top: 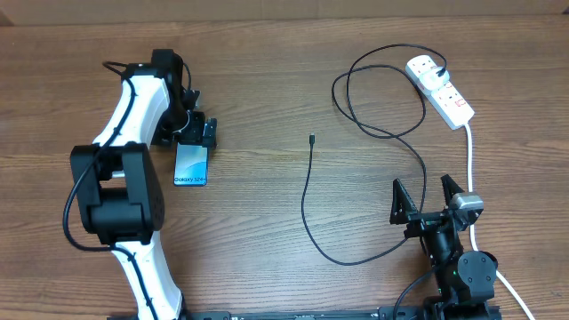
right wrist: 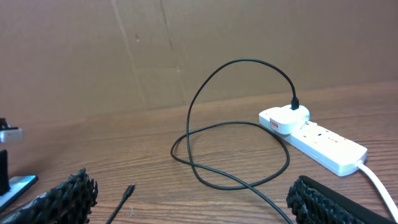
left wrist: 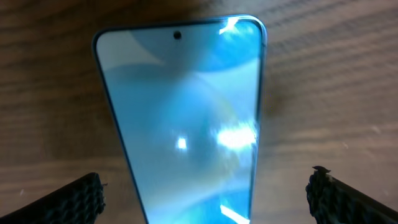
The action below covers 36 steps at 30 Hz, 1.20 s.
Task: Plug charger to phone and switch on socket
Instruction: 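Move the left gripper forward over the phone and lower onto it, then close the left gripper on the phone's top edge and lift it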
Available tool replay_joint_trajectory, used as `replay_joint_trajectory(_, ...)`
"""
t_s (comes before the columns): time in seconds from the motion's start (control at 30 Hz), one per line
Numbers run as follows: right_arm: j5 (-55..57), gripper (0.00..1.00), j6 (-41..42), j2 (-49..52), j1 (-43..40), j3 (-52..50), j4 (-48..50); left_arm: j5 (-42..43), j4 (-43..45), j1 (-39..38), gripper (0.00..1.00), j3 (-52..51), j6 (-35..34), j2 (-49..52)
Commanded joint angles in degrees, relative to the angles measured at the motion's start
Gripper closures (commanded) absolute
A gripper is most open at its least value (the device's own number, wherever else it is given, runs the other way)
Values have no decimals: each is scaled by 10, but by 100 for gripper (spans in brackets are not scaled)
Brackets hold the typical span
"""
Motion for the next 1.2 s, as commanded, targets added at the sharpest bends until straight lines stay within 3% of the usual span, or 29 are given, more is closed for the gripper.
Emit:
replay_joint_trajectory(0.0,8,0,-2,-5,3,-6,3,-8,15,-4,0,12,-12,19)
replay_joint_trajectory(1.03,8,0,-2,-5,3,-6,4,-38,60,-10,17,-48,-42,30)
replay_joint_trajectory(1.17,8,0,-2,-5,3,-6,3,-41,66,-10,27,-48,-42,30)
